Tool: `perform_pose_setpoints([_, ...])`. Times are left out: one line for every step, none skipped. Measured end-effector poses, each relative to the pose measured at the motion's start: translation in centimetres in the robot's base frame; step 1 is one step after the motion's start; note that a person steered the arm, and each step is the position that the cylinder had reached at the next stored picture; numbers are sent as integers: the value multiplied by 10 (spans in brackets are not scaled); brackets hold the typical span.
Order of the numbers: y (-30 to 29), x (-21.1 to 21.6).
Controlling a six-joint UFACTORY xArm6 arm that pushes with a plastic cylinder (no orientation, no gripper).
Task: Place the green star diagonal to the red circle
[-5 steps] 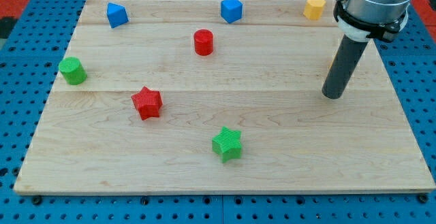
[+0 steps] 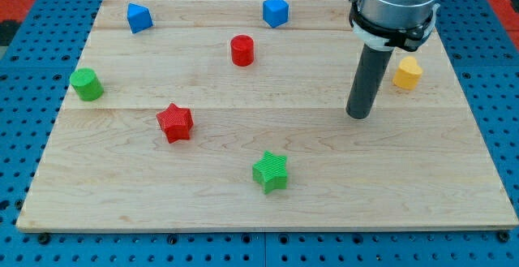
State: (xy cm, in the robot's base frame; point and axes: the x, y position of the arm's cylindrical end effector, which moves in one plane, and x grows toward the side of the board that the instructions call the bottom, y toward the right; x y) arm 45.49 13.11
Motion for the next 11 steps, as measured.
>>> perform_pose_setpoints([-5, 0])
perform_pose_setpoints([-11, 0])
perform_pose_setpoints([-15, 0])
perform_pose_setpoints([-52, 19])
perform_pose_setpoints([-123, 48])
perform_pose_setpoints([-165, 53])
perform_pose_setpoints([-163, 74])
perform_pose_setpoints([-172, 99])
perform_pose_setpoints([-83, 103])
perform_pose_setpoints([-65, 105])
perform_pose_setpoints([-69, 85])
